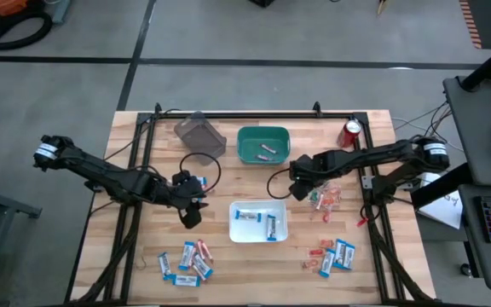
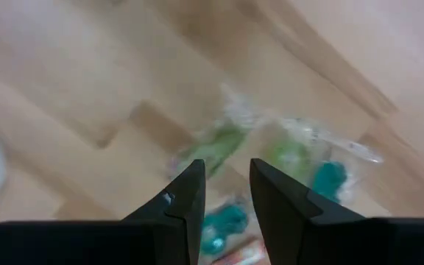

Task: Sort candy
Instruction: Put the green gummy into the black bin

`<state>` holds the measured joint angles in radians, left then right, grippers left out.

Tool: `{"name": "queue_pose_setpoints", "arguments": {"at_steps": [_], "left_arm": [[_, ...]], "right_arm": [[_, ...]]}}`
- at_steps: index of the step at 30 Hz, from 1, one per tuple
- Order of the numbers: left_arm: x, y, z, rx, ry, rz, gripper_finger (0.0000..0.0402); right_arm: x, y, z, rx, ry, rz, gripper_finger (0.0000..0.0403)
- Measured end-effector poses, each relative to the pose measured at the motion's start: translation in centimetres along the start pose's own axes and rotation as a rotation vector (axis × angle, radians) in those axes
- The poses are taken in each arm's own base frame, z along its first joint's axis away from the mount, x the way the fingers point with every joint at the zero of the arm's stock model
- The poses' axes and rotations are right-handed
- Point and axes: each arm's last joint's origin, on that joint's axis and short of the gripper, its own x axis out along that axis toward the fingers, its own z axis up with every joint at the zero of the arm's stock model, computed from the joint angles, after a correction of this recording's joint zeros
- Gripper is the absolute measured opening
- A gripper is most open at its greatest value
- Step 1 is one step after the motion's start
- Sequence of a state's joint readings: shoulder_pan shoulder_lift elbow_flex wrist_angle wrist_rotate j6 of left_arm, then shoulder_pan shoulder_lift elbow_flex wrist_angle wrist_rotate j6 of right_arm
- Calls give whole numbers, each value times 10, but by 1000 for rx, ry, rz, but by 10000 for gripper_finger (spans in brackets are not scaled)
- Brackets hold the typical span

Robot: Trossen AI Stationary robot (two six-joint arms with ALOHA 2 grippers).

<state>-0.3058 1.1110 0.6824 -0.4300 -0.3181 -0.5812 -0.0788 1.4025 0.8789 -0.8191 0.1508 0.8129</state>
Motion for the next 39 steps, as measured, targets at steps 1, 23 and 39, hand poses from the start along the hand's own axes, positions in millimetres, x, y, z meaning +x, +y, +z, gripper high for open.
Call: {"name": "queue_pose_setpoints", "arguments": {"at_steps": [1, 23, 39], "left_arm": [[-1, -1, 2, 3, -10, 4, 130], [-18, -9, 33, 96, -194, 88, 130], [-6, -16, 27, 47, -360, -58, 112]], "right_arm": [[4, -1, -1, 8, -4, -10, 102], [49, 10, -1, -19, -53, 33, 22], [-31, 5, -11, -191, -387, 195, 8]]}}
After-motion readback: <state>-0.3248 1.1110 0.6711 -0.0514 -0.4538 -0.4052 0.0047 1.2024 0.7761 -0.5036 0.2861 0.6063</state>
